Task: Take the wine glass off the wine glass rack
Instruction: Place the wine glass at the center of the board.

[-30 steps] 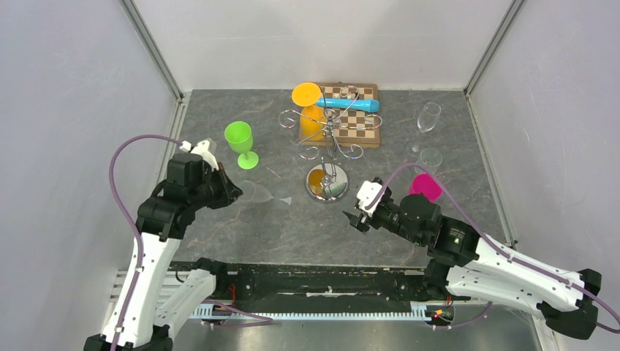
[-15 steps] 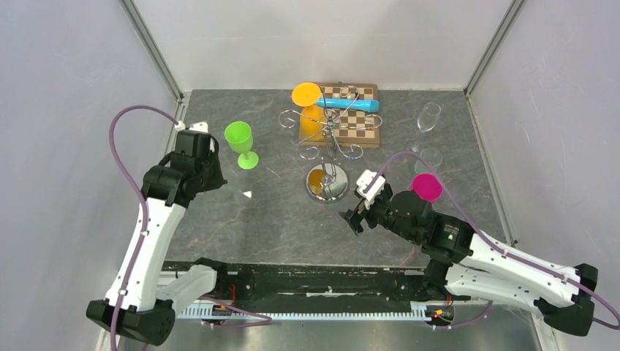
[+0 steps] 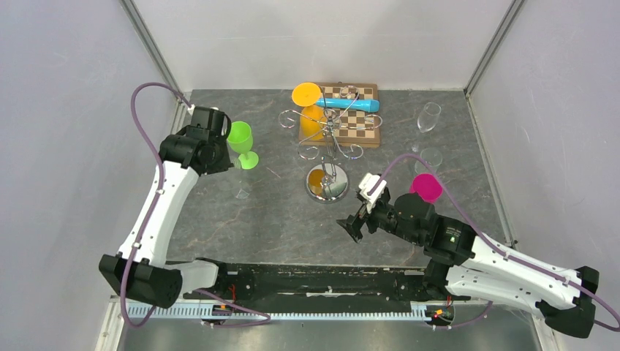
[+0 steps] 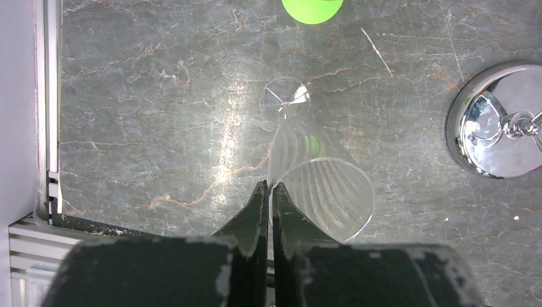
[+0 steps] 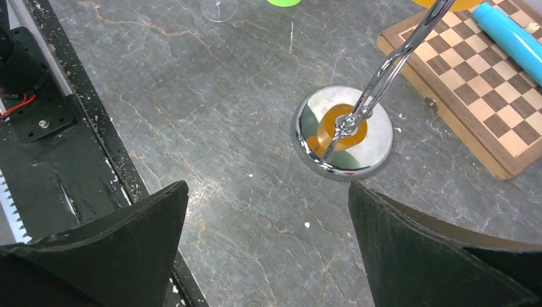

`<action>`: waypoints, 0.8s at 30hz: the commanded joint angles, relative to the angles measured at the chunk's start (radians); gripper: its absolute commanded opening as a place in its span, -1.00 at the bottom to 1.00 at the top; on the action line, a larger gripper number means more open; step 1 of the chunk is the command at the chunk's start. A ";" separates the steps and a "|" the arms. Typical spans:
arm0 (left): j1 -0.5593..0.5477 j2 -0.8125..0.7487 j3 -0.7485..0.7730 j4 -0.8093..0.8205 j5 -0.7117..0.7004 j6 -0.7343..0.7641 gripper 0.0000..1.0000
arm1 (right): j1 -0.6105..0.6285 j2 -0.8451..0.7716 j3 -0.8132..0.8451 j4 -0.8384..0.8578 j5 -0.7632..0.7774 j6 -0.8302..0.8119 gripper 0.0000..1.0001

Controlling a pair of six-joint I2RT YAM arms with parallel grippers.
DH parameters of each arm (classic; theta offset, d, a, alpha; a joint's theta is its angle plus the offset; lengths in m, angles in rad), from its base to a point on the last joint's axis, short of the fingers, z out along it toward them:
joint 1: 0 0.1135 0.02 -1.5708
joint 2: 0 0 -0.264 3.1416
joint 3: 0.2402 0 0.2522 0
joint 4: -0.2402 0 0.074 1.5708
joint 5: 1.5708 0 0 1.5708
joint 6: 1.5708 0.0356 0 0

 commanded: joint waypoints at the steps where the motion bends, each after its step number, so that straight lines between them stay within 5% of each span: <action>1: 0.003 0.040 0.064 0.010 -0.028 0.059 -0.96 | 0.001 -0.018 -0.023 0.048 -0.031 0.025 0.96; 24: 0.113 0.199 0.128 0.035 0.071 0.078 -0.96 | 0.001 -0.037 -0.081 0.083 -0.126 0.013 0.96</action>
